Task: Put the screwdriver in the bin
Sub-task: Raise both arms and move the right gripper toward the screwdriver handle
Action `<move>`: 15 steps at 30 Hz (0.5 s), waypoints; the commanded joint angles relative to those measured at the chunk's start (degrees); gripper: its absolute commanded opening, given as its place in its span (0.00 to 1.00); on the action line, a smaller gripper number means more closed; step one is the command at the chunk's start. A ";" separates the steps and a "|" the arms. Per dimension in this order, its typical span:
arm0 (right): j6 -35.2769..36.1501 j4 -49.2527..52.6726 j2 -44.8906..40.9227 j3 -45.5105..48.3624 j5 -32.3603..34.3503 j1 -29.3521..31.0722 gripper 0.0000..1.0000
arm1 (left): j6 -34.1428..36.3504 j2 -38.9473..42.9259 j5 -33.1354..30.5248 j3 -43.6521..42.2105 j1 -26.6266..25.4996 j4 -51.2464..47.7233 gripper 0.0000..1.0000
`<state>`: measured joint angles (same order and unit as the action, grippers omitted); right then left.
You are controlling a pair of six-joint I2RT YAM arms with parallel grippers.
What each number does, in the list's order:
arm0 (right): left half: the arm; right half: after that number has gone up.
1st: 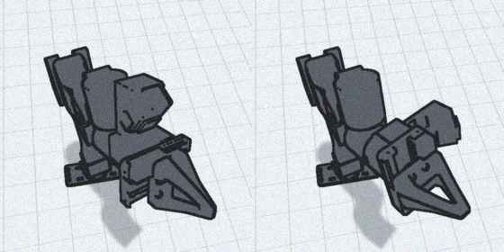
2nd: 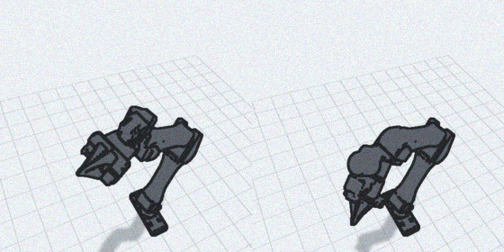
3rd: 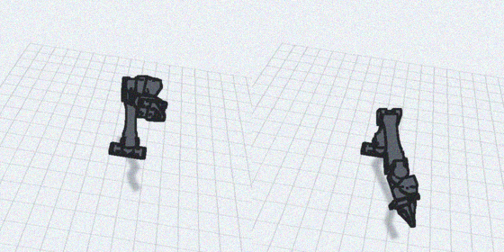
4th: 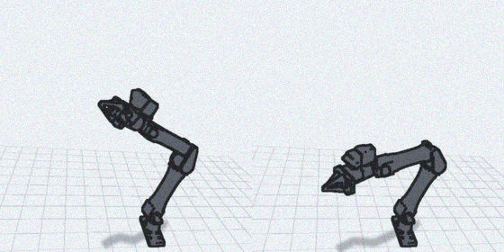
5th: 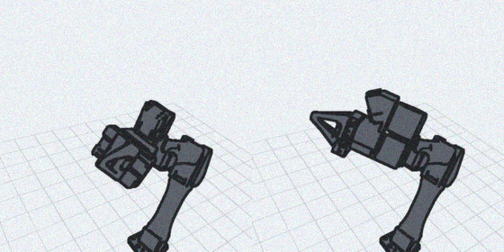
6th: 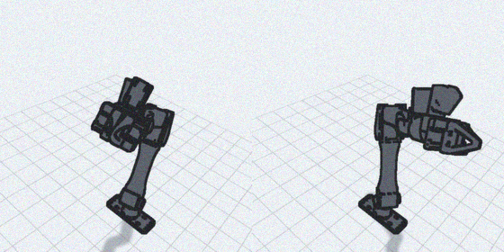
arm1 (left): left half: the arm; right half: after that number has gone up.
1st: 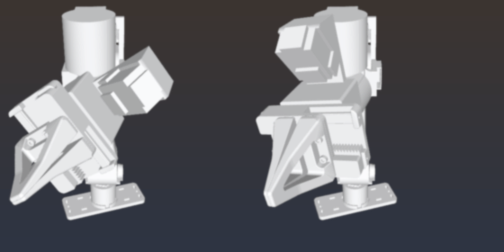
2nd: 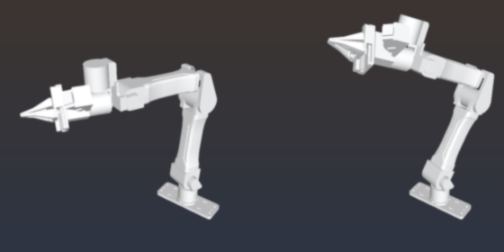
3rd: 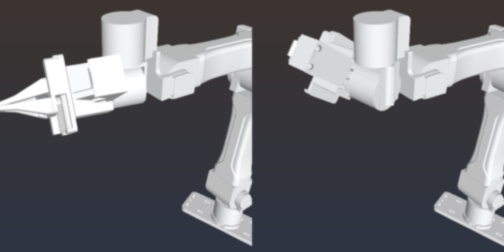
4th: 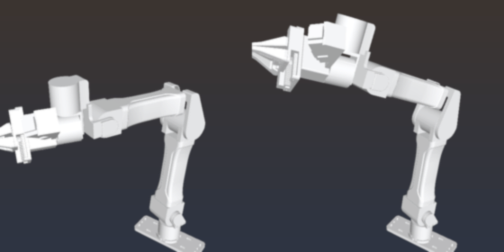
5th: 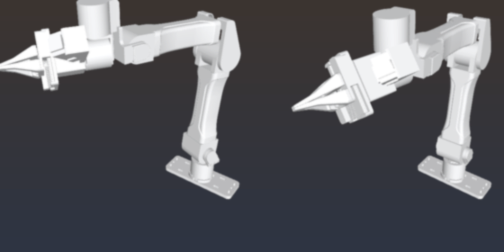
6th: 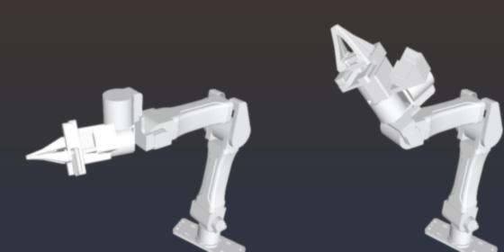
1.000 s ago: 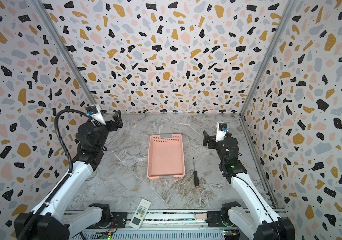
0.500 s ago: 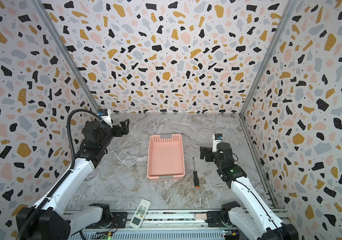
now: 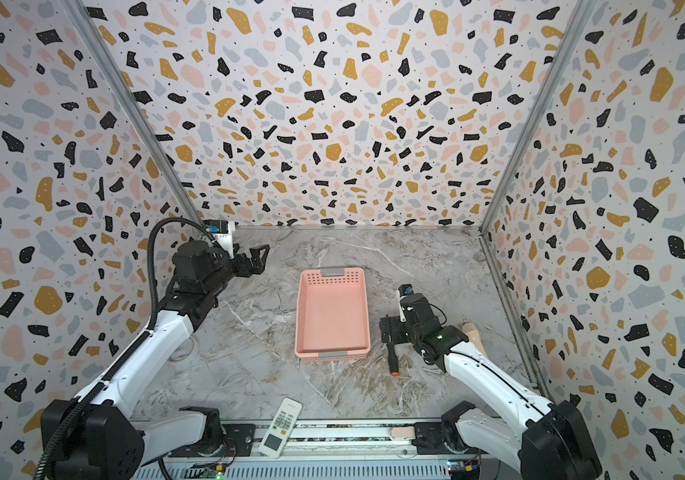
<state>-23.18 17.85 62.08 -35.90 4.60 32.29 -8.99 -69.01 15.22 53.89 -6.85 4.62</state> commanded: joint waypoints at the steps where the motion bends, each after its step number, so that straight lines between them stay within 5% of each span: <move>1: -4.63 5.76 1.66 0.04 4.45 2.18 0.99 | 3.49 -0.59 4.91 1.83 -1.54 -0.50 1.00; 15: -8.55 7.46 3.66 3.87 4.36 4.85 0.87 | 8.13 1.12 3.86 1.37 -5.63 -2.02 1.00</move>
<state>-30.44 23.46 65.30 -32.56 8.03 36.47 -2.11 -68.31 19.49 54.04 -12.32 2.17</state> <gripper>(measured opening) 0.875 0.995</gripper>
